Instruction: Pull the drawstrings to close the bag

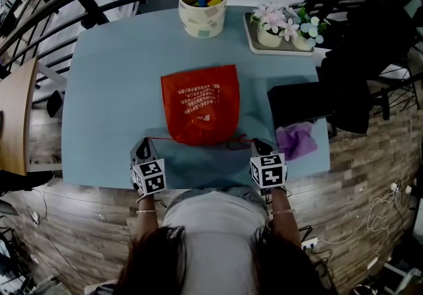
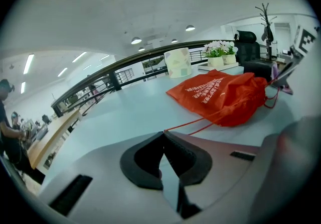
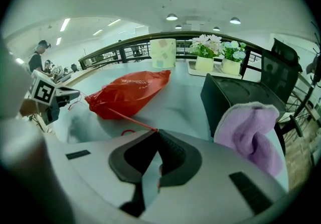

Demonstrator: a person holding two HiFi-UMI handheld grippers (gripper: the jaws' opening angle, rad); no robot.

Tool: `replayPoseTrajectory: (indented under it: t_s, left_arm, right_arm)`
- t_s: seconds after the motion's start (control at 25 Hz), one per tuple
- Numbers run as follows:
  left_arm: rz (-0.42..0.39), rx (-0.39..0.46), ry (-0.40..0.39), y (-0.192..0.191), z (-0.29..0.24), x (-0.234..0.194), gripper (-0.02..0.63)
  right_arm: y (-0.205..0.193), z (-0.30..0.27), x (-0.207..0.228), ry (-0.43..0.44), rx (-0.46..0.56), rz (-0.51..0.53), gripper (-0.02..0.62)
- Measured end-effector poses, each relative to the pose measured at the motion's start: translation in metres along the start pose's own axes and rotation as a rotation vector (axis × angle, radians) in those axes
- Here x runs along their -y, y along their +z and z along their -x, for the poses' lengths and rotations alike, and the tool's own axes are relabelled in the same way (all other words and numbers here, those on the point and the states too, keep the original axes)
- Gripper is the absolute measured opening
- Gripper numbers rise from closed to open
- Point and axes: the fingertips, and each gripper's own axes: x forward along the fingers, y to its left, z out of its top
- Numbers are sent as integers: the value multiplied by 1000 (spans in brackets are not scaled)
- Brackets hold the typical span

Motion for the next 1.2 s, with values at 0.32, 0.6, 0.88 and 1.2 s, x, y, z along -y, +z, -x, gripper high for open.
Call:
replayPoseTrajectory:
  t_s: [0.32,0.6,0.88,1.2]
  left_arm:
    - [20,10,15,7,-4,-7,17]
    - [63,-19,22,-12,-3,-13,17]
    - [82,-24,19,-12,-5,-19,17]
    - [79,-39,-106,-11,-3,-8,17]
  right_arm:
    - [3,-3,4,5,10,-14,29]
    - [-5,-3,9,5,-4,-32,29]
    - [-6,-4,10,7,0,-52,29]
    - [-11,-2,4,12,-5,-52,29]
